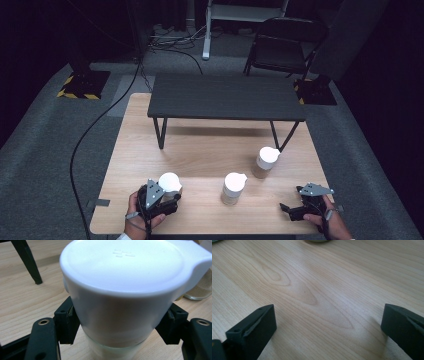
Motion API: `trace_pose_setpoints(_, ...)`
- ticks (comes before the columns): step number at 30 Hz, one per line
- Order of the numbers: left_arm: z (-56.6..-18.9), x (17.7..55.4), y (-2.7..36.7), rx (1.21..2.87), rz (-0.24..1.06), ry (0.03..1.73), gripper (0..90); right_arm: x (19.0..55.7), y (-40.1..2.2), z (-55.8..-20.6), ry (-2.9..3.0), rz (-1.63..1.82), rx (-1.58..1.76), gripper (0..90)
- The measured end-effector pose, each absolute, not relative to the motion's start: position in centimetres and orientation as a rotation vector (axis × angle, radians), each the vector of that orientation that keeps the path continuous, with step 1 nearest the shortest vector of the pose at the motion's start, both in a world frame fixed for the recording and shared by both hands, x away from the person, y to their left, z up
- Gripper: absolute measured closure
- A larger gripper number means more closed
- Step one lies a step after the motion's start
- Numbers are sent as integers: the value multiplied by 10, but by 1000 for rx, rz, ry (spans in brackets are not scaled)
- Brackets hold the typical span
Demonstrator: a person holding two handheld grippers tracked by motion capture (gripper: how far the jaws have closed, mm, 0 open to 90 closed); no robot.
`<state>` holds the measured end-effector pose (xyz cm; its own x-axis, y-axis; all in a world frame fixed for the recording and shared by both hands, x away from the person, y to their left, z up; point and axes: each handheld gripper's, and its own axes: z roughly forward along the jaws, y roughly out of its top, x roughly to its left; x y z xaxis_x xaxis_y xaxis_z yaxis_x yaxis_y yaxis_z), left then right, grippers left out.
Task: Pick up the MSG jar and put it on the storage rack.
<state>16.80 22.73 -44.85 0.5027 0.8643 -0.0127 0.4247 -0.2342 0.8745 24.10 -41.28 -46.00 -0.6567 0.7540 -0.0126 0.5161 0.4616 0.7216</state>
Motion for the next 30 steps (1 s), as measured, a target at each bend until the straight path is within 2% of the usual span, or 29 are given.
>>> trace_pose_setpoints(30,-420,180,227,1836,639,1064,302,240,-412,-460,2381,1008,1082,0)
